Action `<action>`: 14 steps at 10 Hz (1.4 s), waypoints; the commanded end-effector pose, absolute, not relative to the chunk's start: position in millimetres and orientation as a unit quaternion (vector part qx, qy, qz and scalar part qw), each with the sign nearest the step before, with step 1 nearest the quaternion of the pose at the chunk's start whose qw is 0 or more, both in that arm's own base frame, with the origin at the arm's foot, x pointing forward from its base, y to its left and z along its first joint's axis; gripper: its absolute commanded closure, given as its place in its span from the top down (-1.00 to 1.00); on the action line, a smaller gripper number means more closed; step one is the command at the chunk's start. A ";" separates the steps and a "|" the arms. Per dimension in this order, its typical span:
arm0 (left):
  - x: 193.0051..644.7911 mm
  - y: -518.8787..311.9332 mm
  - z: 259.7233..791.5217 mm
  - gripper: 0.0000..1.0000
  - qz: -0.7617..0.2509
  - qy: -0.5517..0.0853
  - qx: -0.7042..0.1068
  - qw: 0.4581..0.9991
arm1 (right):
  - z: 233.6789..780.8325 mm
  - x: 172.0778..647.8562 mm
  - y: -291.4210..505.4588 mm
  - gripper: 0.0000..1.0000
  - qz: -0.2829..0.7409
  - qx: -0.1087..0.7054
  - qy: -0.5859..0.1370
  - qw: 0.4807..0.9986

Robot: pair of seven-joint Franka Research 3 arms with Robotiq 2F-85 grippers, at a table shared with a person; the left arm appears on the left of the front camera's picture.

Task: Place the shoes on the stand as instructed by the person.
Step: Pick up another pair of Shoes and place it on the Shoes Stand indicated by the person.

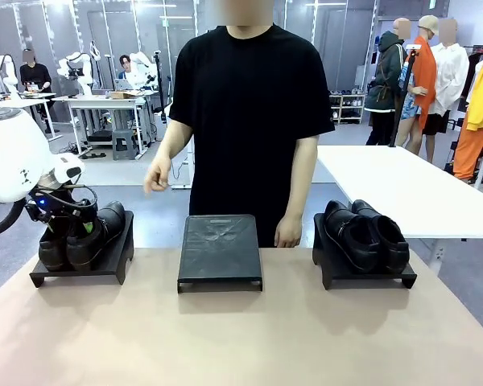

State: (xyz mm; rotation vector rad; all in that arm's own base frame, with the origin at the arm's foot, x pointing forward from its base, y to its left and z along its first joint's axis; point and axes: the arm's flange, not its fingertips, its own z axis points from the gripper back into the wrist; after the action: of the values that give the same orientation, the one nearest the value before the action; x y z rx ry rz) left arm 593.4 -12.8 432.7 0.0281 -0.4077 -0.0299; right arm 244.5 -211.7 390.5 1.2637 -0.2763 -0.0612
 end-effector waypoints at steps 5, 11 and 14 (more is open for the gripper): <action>593.4 -12.8 432.7 1.00 -0.015 -0.202 0.014 0.979 | 391.5 242.0 -212.6 1.00 -0.017 0.588 -0.132 0.798; 593.4 -12.8 432.7 1.00 -0.015 -0.202 0.014 0.979 | 391.5 242.0 -212.6 1.00 -0.017 0.588 -0.132 0.798; 579.3 -12.9 466.7 1.00 -0.015 -0.189 -0.019 0.982 | 391.5 242.0 -212.6 1.00 -0.017 0.588 -0.132 0.798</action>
State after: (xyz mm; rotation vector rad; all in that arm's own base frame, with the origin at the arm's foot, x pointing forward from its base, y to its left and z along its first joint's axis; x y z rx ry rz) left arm 587.0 -14.8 438.9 0.0118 -0.4013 -0.0262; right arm 244.5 -211.7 390.5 1.2637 -0.2761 -0.0610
